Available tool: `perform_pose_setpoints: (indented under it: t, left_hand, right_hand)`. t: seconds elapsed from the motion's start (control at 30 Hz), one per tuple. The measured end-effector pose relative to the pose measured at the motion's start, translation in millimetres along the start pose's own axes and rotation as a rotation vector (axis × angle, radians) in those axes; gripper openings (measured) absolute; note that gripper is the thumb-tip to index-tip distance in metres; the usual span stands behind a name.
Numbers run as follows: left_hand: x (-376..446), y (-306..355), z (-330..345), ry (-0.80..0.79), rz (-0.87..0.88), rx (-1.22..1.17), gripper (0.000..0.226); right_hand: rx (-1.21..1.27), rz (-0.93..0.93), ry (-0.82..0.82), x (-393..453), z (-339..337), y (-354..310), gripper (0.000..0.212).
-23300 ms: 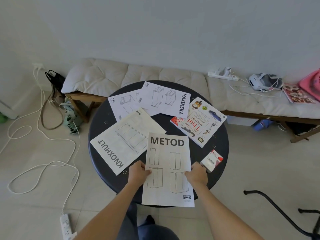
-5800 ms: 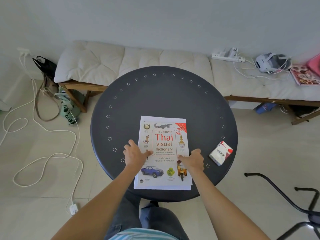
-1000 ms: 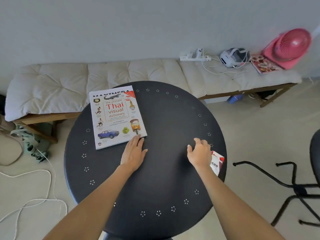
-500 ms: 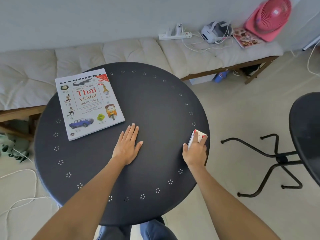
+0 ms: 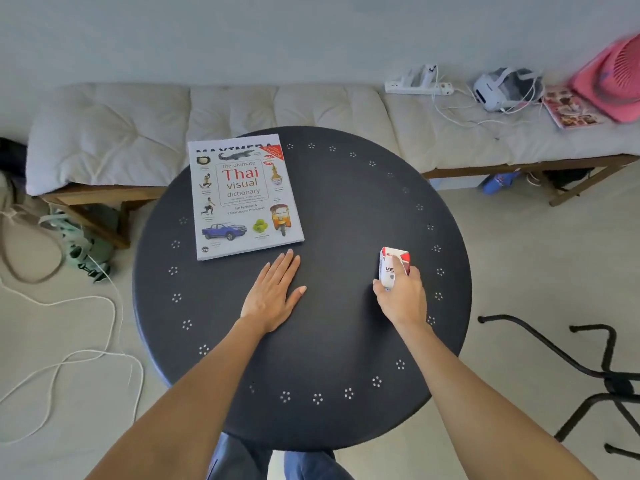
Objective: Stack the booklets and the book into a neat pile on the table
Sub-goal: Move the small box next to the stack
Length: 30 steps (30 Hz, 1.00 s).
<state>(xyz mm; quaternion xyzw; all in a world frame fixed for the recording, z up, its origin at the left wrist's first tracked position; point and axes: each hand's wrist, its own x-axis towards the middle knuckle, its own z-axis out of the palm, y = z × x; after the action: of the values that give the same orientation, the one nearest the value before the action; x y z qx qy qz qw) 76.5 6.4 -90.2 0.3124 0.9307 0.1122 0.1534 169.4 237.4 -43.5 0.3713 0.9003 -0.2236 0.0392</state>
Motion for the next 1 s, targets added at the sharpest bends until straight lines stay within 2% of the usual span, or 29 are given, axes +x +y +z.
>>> perform_pose_setpoints:
  t: [0.17, 0.53, 0.73, 0.9, 1.0]
  left_hand:
    - [-9.3, -24.5, -2.1, 0.036, -0.052, 0.015, 0.069]
    - [-12.9, -29.8, 2.3, 0.136, -0.068, -0.01, 0.063]
    - [-12.0, -29.7, 4.0, 0.165, -0.068, -0.003, 0.061]
    - [-11.3, -30.9, 4.6, 0.164, -0.082, -0.014, 0.06]
    - [-11.1, -30.4, 3.4, 0.157, -0.084, -0.028, 0.06]
  right_hand:
    - [-0.061, -0.099, -0.035, 25.0, 4.5, -42.1, 0.059]
    - [-0.022, -0.25, 0.049, 89.8, 12.9, -138.3, 0.051]
    - [-0.021, -0.259, 0.021, 116.3, 39.3, -171.9, 0.057]
    - [0.012, -0.189, 0.023, 137.2, 57.2, -188.2, 0.079]
    - [0.022, -0.17, 0.047, 148.0, 63.0, -196.0, 0.078]
